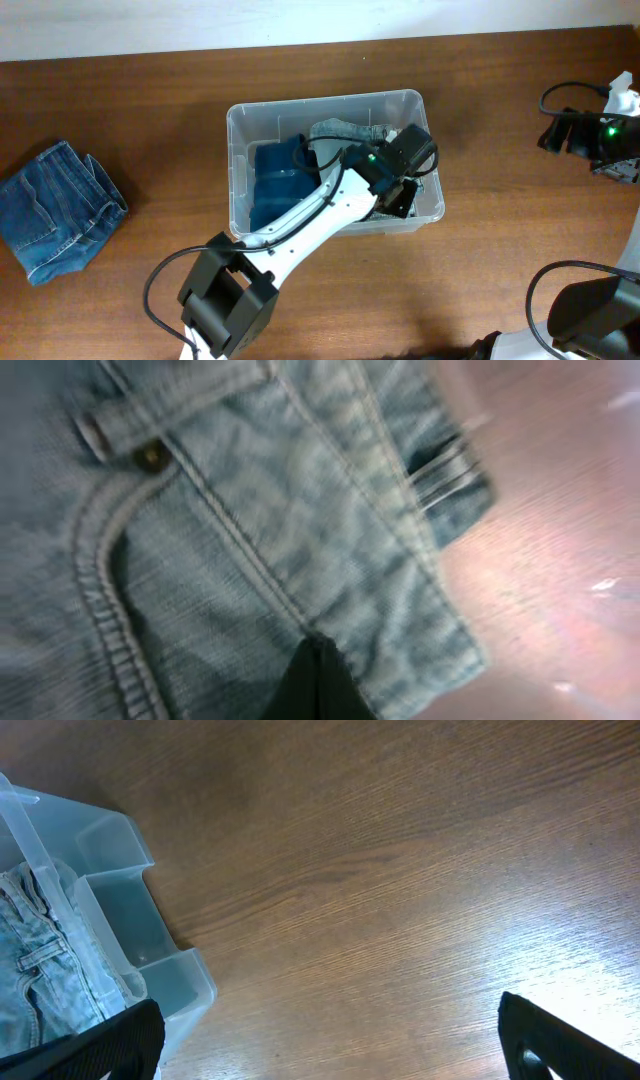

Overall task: Pack container
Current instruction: 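Lift the left gripper out of the bin and move left to the dark jeans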

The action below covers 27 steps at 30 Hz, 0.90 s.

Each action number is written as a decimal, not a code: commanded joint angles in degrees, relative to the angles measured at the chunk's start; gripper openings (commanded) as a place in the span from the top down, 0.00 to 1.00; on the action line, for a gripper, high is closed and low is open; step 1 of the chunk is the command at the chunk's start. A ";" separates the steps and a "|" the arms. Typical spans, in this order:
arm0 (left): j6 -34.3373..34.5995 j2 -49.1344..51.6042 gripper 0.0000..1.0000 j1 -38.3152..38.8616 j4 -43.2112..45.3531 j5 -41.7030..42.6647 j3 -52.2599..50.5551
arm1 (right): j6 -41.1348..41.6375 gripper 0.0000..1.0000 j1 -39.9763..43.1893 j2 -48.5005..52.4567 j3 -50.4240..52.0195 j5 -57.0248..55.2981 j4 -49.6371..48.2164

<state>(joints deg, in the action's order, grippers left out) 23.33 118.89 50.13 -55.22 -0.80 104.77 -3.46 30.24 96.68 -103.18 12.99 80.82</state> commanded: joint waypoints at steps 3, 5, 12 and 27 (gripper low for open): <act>-0.96 -5.77 0.99 -3.80 -2.86 -2.03 5.79 | -0.39 0.02 0.22 0.02 -0.59 -0.11 -0.02; -0.98 -8.20 0.99 -6.19 -4.37 -4.50 6.19 | -0.37 0.01 0.22 0.02 -0.59 -0.11 -0.02; -0.94 -15.89 0.99 -17.97 -13.11 -14.99 6.19 | -0.39 0.01 0.22 0.02 -0.59 -0.11 -0.02; 1.05 -18.62 1.00 -52.59 -23.17 -21.99 5.86 | -0.37 0.01 0.22 0.02 -0.59 -0.11 -0.02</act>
<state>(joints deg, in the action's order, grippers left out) 23.40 101.16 2.61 -78.52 -21.15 110.19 -3.46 30.24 96.68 -103.18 12.99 80.82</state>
